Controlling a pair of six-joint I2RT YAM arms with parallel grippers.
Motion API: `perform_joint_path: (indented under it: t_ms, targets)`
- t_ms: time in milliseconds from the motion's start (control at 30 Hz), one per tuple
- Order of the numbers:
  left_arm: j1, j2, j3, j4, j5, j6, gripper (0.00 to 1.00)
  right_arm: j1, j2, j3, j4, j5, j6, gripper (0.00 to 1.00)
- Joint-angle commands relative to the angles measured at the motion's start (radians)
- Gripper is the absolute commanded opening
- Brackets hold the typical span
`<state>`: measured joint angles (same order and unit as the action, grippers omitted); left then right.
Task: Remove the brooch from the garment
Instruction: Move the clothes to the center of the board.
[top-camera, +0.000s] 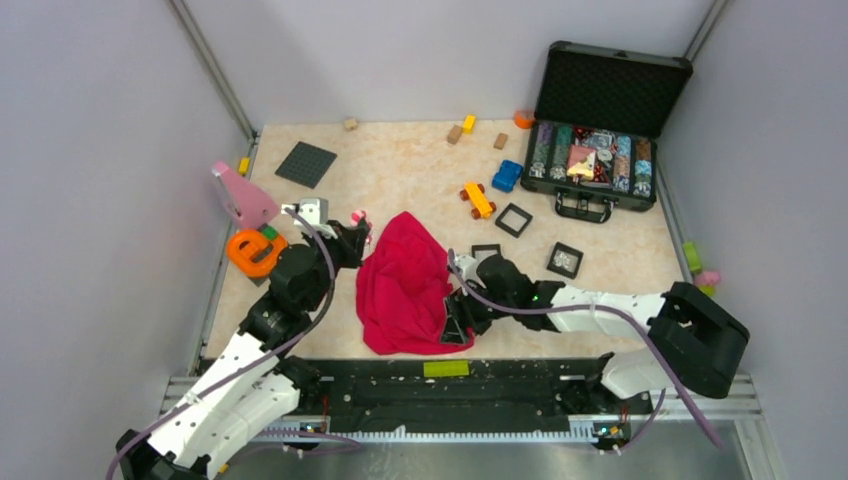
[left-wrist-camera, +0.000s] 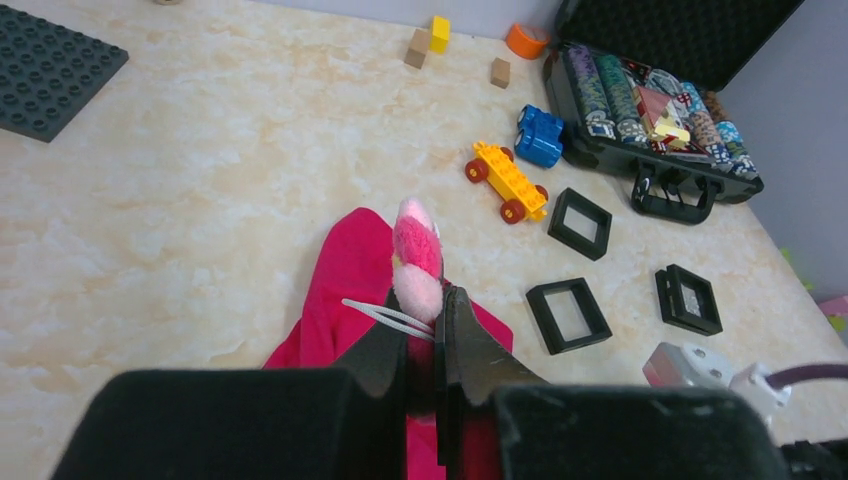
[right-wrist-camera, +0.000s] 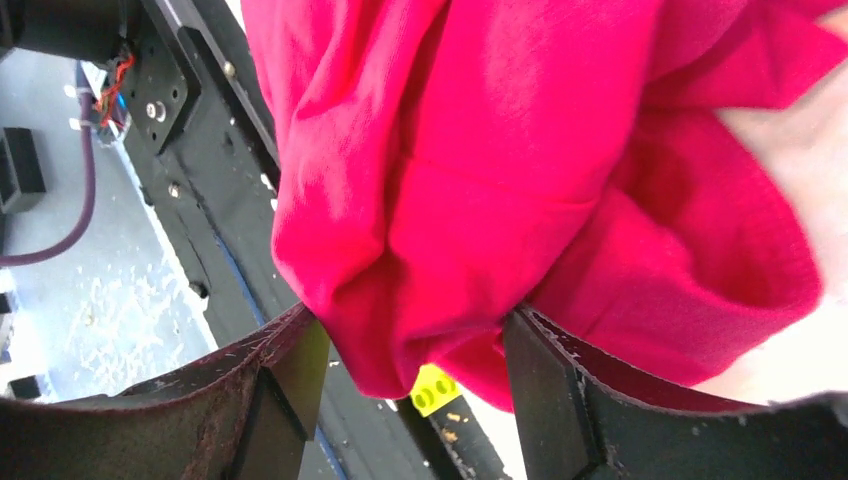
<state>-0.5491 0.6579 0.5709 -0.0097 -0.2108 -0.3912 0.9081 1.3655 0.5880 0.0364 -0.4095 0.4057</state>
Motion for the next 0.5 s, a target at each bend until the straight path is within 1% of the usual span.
perform_joint_path:
  t_ms: [0,100,200,300,400,467]
  targets:
    - [0.008,-0.025,0.064,-0.077,-0.039,-0.005,0.00,0.076,0.007,0.008,-0.060,0.157,0.085,0.63]
    - [0.010,-0.044,0.084,-0.101,-0.051,0.001,0.00,0.104,0.147,0.115,-0.100,0.291,0.085,0.60]
    - [0.010,-0.052,0.105,-0.138,-0.048,0.008,0.00,0.110,0.274,0.225,-0.066,0.394,0.107,0.53]
    - [0.011,-0.069,0.111,-0.168,-0.047,0.005,0.00,0.101,0.385,0.354,-0.017,0.515,0.097,0.51]
    - [0.011,-0.082,0.099,-0.171,-0.044,-0.001,0.00,0.035,0.514,0.550,0.022,0.500,0.074,0.49]
    - [0.011,-0.084,0.095,-0.179,-0.038,-0.008,0.00,-0.020,0.605,0.694,0.016,0.491,0.071,0.48]
